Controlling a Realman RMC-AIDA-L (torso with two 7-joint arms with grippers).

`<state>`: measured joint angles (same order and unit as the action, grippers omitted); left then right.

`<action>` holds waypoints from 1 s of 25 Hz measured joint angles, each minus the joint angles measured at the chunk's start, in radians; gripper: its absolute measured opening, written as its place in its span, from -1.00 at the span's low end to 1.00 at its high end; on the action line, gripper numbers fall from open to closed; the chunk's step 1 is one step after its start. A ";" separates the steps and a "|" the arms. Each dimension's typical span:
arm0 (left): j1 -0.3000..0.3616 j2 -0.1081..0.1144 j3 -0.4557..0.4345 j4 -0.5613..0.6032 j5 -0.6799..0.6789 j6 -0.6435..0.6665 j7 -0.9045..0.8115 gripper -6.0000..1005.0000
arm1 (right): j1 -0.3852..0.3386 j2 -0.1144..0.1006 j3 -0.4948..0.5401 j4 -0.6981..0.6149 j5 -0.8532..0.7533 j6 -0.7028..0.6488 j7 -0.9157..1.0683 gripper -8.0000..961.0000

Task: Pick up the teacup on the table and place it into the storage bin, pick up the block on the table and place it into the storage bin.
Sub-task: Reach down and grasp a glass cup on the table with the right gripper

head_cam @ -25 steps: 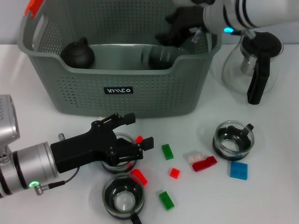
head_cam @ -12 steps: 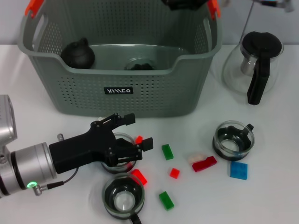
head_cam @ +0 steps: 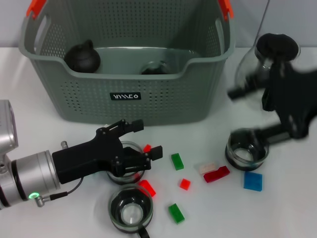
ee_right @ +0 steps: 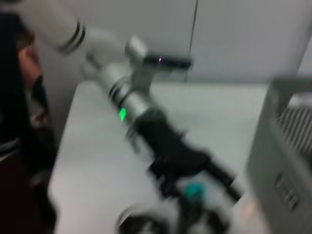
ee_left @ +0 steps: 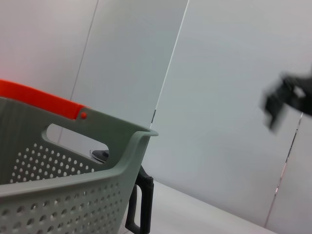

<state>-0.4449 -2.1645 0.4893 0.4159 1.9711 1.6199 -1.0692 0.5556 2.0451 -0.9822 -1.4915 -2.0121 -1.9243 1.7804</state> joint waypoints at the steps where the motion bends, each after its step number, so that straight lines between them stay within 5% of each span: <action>1: 0.000 0.000 0.000 0.000 0.000 0.001 0.000 0.84 | -0.008 0.005 -0.003 -0.002 -0.028 -0.019 0.002 0.60; 6: 0.000 -0.001 0.001 0.002 0.000 0.005 0.000 0.84 | -0.003 0.056 -0.050 0.023 -0.292 0.013 0.016 0.60; 25: -0.001 -0.001 0.000 -0.003 0.000 -0.006 0.022 0.84 | 0.092 0.056 -0.388 0.336 -0.595 0.431 0.219 0.60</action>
<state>-0.4456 -2.1659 0.4894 0.4129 1.9711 1.6143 -1.0470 0.6480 2.1008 -1.3701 -1.1558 -2.6075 -1.4929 1.9995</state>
